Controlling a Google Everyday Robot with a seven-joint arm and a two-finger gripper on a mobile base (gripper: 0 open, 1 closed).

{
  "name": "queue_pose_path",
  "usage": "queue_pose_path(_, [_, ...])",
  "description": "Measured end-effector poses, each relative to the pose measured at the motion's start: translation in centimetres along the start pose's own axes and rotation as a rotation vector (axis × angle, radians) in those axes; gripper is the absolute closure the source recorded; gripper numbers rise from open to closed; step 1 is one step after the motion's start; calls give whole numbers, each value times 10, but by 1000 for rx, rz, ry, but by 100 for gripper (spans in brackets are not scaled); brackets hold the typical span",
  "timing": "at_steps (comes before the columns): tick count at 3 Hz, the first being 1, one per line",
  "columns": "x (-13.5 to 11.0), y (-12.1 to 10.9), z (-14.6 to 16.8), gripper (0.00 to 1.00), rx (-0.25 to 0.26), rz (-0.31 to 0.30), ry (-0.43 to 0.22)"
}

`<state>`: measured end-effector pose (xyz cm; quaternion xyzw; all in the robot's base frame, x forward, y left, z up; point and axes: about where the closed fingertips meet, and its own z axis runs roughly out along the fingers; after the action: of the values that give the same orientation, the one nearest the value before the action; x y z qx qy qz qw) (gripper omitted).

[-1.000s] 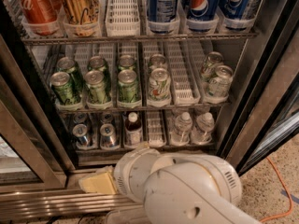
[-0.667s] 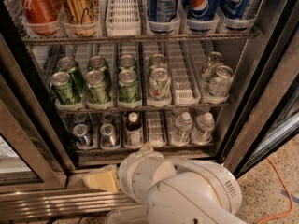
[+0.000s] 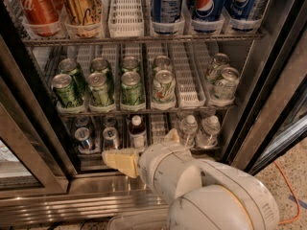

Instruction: Pick green can from middle shelf of fridge

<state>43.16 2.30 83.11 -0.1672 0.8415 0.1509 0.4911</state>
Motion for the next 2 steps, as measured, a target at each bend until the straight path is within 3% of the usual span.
queue_pose_path(2, [-29,25,-8,0,44,-23,-137])
